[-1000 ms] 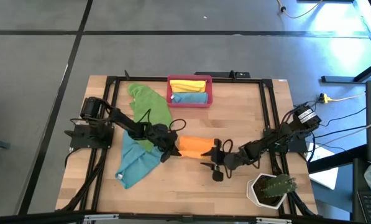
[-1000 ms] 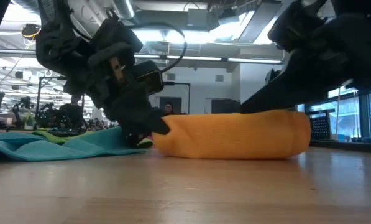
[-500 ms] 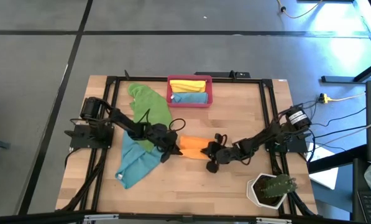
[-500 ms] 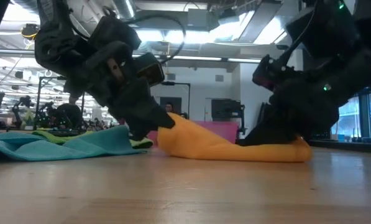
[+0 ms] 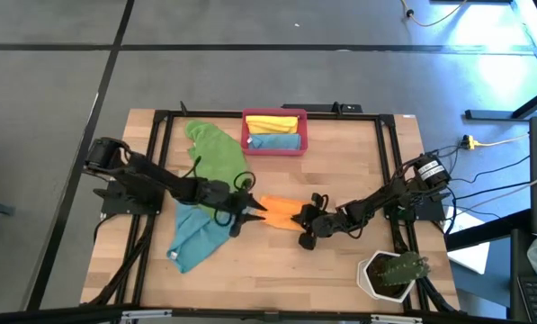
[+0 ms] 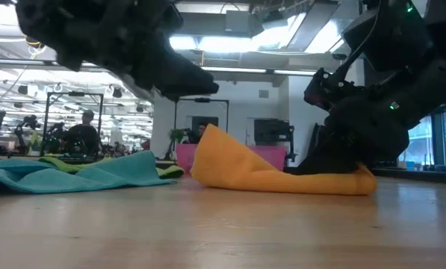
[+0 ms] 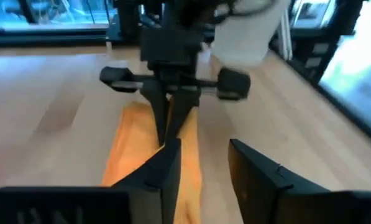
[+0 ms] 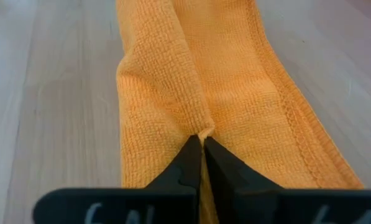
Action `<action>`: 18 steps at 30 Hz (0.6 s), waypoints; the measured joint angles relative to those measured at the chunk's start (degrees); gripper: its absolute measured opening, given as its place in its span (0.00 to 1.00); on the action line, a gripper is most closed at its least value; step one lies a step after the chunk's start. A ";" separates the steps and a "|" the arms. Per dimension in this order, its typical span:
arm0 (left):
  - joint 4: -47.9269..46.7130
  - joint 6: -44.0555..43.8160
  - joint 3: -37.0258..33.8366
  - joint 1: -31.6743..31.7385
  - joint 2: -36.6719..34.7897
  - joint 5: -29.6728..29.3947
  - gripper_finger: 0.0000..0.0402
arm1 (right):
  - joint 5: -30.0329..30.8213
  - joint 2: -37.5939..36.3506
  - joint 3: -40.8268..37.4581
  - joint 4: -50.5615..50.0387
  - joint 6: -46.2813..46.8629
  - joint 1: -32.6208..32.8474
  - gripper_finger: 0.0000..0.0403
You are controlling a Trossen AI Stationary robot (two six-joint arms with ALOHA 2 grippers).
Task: Roll microfiber towels into tight, uniform cylinder then place into a basket
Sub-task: Roll the orange microfiber towel
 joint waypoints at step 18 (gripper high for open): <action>-31.36 31.01 29.16 -10.85 23.78 -24.91 0.35 | -8.57 -0.09 -0.02 -1.47 13.28 -4.79 0.04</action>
